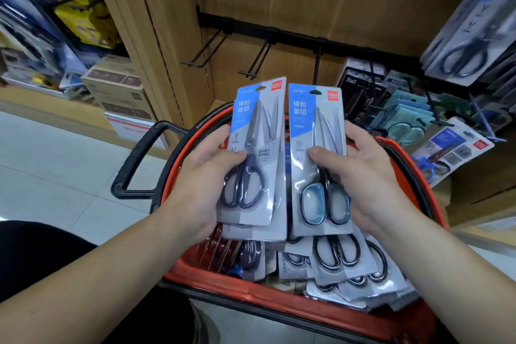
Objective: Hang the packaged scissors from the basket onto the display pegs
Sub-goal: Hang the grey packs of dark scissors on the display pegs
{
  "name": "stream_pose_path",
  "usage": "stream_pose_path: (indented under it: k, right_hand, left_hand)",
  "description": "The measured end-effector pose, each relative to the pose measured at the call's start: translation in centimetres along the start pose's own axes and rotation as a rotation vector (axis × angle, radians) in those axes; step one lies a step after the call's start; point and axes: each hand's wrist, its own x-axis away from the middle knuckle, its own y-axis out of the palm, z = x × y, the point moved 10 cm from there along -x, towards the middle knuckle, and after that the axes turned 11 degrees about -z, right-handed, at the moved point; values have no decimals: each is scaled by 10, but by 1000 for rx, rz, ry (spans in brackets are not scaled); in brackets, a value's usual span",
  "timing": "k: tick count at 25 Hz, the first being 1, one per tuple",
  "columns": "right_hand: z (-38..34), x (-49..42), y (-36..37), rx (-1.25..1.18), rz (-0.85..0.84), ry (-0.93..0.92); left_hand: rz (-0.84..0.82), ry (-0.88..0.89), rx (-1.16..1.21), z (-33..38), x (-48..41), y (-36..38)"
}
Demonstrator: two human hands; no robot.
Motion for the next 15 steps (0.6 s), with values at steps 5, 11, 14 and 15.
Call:
stream_pose_path:
  k: [5,11,14,15]
  right_hand:
    - [-5,-1,4,-9,-11,-14]
    - [-50,1,-25,56,92,-47]
    - [-86,12,-54,118,159,-145]
    - [-98,17,-66,129,197,-186]
  left_hand:
    - [-122,66,-28,9,2,18]
    - [-183,130,-164,26,2,45]
    - [-246,139,-226,38,-1,68]
    - [-270,142,-224,44,-3,78]
